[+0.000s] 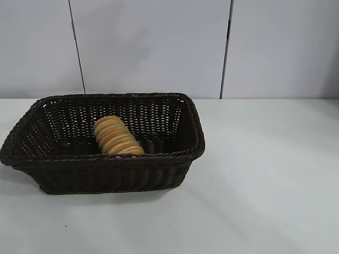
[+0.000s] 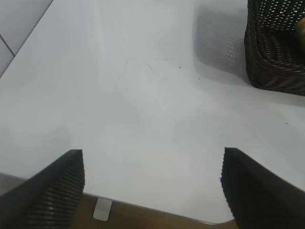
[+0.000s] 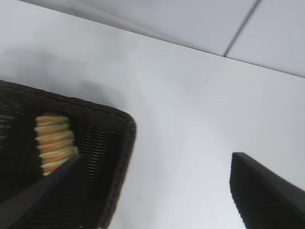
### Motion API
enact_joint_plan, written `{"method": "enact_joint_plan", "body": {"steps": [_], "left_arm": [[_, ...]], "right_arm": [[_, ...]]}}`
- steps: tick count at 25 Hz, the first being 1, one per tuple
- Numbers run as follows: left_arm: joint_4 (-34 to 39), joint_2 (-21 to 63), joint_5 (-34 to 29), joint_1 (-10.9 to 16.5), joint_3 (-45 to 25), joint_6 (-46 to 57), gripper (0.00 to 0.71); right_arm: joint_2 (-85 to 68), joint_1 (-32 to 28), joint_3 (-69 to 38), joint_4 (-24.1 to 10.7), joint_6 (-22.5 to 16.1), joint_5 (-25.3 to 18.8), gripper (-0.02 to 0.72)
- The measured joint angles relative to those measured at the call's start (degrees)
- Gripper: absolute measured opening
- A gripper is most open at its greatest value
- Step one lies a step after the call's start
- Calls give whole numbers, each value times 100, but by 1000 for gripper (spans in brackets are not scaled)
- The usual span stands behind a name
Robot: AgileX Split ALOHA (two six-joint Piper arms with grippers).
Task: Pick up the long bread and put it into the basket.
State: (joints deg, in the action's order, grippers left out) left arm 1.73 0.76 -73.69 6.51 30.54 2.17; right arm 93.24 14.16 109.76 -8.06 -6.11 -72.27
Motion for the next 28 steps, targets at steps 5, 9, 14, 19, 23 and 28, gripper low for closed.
{"method": "enact_joint_plan", "body": {"steps": [5, 9, 14, 19, 23, 28], "left_arm": [[0, 0, 0, 0, 0, 0, 571], [0, 0, 0, 0, 0, 0, 571], [0, 0, 0, 0, 0, 0, 571], [0, 0, 0, 0, 0, 0, 571], [0, 0, 0, 0, 0, 0, 571], [0, 0, 0, 0, 0, 0, 571]], "right_arm": [[-629, -1273, -379, -116, 212, -6, 568], [-807, -1939, -461, 37, 452, -19, 568], [-1038, -2003, -505, 187, 677, -19, 568], [-2188, -2003, -633, 309, 730, -6, 568], [-4139, -2003, -1511, 357, 763, -2, 568], [-6982, -2003, -3308, 357, 611, -40, 568]]}}
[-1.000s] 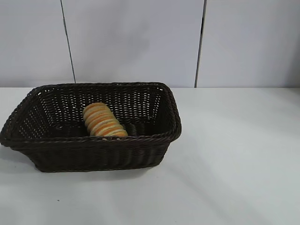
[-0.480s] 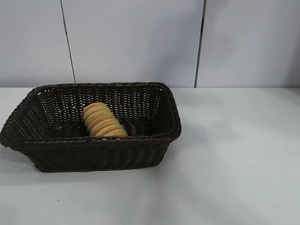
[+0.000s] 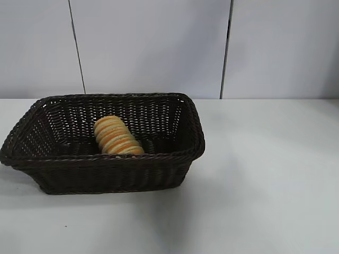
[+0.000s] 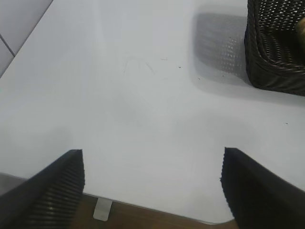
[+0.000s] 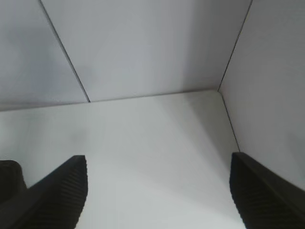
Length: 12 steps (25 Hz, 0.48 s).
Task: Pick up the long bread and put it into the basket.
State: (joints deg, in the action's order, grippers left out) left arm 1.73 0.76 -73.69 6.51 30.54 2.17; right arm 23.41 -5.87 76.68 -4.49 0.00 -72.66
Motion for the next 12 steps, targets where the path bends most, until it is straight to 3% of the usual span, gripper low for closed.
{"method": "enact_joint_plan", "body": {"steps": [3, 6, 12], "left_arm": [[0, 0, 0, 0, 0, 0, 571], [0, 0, 0, 0, 0, 0, 571], [0, 0, 0, 0, 0, 0, 571]], "right_arm": [[-1317, 0, -985, 0, -237, 0, 568], [-2236, 0, -1891, 0, -238, 0, 568], [-2509, 0, -3385, -6, -191, 0, 568]]}}
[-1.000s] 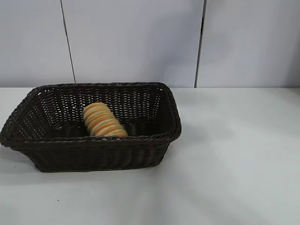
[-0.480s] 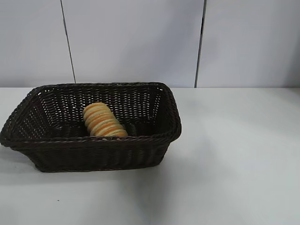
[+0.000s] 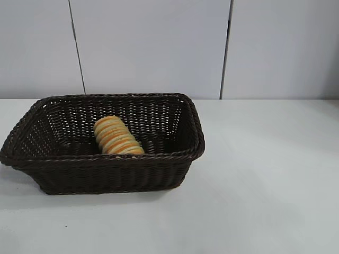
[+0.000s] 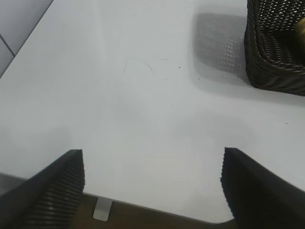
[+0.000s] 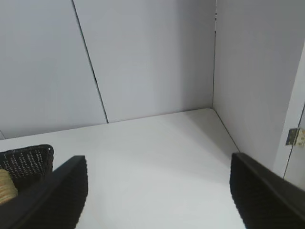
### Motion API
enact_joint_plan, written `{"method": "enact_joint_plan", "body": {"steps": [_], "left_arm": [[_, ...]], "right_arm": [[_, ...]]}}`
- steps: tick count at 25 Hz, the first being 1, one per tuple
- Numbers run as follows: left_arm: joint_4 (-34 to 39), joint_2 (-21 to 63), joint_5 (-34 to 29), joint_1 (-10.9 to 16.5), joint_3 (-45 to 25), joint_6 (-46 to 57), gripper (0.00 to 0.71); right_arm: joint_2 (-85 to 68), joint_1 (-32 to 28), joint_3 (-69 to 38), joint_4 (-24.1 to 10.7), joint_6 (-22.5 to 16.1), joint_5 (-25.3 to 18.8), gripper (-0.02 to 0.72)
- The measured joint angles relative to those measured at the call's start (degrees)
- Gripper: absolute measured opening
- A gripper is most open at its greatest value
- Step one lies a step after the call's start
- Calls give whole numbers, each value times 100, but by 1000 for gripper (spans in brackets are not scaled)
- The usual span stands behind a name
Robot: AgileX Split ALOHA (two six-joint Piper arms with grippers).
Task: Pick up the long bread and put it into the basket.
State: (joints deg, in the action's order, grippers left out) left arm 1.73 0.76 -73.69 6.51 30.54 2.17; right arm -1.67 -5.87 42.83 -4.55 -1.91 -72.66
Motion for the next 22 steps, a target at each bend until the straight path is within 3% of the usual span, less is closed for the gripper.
{"method": "enact_joint_plan", "body": {"steps": [6, 22], "left_arm": [[0, 0, 0, 0, 0, 0, 571], [0, 0, 0, 0, 0, 0, 571]], "right_arm": [[5, 0, -1203, 22, -76, 0, 568], [24, 348, -1266, 114, -107, 0, 568]]}}
